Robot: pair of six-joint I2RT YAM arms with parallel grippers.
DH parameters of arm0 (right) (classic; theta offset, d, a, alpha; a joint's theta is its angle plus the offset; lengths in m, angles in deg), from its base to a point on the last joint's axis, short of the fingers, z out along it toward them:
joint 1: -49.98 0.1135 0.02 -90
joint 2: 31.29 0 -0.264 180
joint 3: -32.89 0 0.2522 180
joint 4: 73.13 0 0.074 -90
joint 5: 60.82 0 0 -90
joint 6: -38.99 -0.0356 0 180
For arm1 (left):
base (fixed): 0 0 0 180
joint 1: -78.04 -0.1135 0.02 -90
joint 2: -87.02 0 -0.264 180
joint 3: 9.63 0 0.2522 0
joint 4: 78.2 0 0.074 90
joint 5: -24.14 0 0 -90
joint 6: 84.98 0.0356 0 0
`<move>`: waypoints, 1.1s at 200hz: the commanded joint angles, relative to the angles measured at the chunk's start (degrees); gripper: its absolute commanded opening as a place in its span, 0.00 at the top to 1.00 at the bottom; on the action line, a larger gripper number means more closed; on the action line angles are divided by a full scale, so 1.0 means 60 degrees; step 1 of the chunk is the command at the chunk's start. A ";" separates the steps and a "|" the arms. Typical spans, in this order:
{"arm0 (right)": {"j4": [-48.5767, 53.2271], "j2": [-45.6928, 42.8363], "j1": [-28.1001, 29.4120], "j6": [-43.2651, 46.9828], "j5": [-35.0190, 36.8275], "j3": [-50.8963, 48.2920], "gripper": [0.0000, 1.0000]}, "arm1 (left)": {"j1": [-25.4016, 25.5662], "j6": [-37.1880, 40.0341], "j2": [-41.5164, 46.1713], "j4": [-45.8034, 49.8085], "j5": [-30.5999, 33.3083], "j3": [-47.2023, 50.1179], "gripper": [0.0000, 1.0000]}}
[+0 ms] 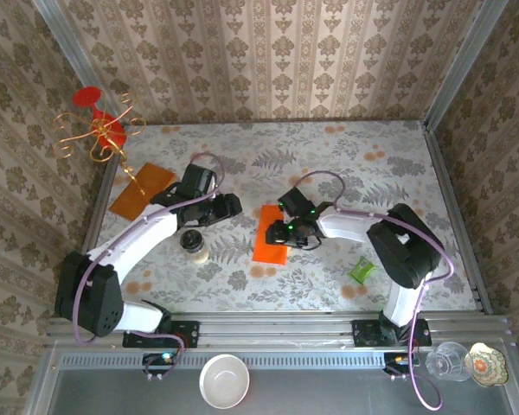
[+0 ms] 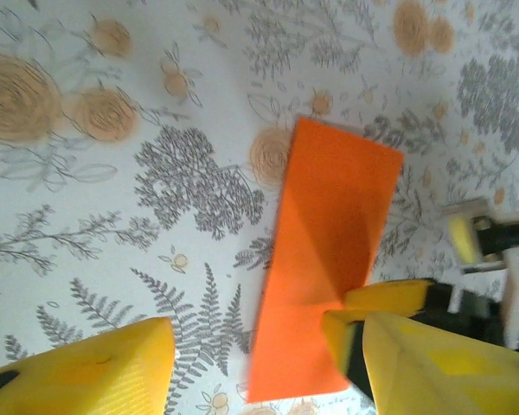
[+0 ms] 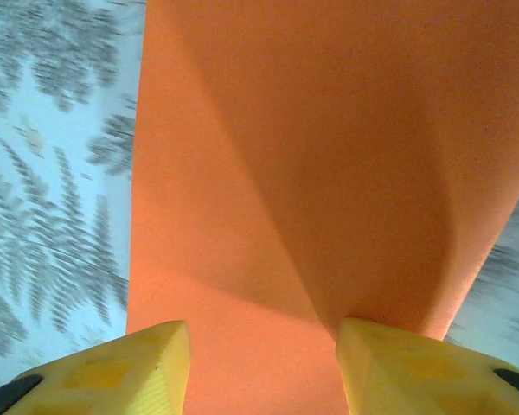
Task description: Fold a paper plane with a square sheet of paper (pick it up from the middle)
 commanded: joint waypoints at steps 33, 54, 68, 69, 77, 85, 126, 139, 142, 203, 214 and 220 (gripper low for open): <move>-0.0089 -0.2040 -0.0914 0.0342 -0.0820 -0.1108 0.45 | 0.1158 -0.0166 -0.1264 -0.0622 -0.1073 -0.0596 0.43; -0.0597 -0.2383 -0.1095 -0.0672 -0.0216 -0.1427 0.46 | 0.1598 -0.1024 -0.1489 -0.1600 -0.1193 -0.0062 0.46; -0.1026 -0.2351 -0.1216 -0.1134 -0.0044 -0.1695 0.49 | 0.1847 -0.1560 -0.1613 -0.2101 -0.1212 0.0313 0.50; -0.1063 -0.2338 -0.1214 -0.1158 -0.0044 -0.1710 0.49 | 0.1857 -0.1590 -0.1619 -0.2135 -0.1220 0.0330 0.51; -0.1250 -0.2224 -0.1276 -0.1298 -0.0045 -0.1783 0.50 | 0.1983 -0.1813 -0.1679 -0.2340 -0.1198 0.0502 0.53; -0.1297 -0.2057 -0.1312 -0.1369 -0.0084 -0.1761 0.52 | 0.2085 -0.1987 -0.1747 -0.2501 -0.1201 0.0653 0.55; -0.1279 -0.1228 -0.1358 -0.1447 -0.0410 -0.1291 0.58 | 0.2534 -0.2376 -0.2241 -0.2981 -0.1551 0.0958 0.57; -0.1193 -0.1028 -0.1386 -0.1472 -0.0351 -0.1202 0.58 | 0.2625 -0.2494 -0.2392 -0.3125 -0.1621 0.1049 0.57; -0.1162 -0.0992 -0.1398 -0.1483 -0.0328 -0.1188 0.58 | 0.2646 -0.2523 -0.2439 -0.3134 -0.1622 0.1063 0.57; -0.1076 -0.0426 -0.1519 -0.1696 -0.0353 -0.1342 0.56 | 0.2694 -0.2586 -0.2911 -0.3430 -0.1927 0.1095 0.58; -0.1097 -0.0396 -0.1519 -0.1730 -0.0381 -0.1408 0.56 | 0.2697 -0.2588 -0.2957 -0.3439 -0.1988 0.1059 0.58; -0.1094 -0.0392 -0.1530 -0.1747 -0.0368 -0.1445 0.56 | 0.2694 -0.2575 -0.2979 -0.3373 -0.1976 0.1026 0.58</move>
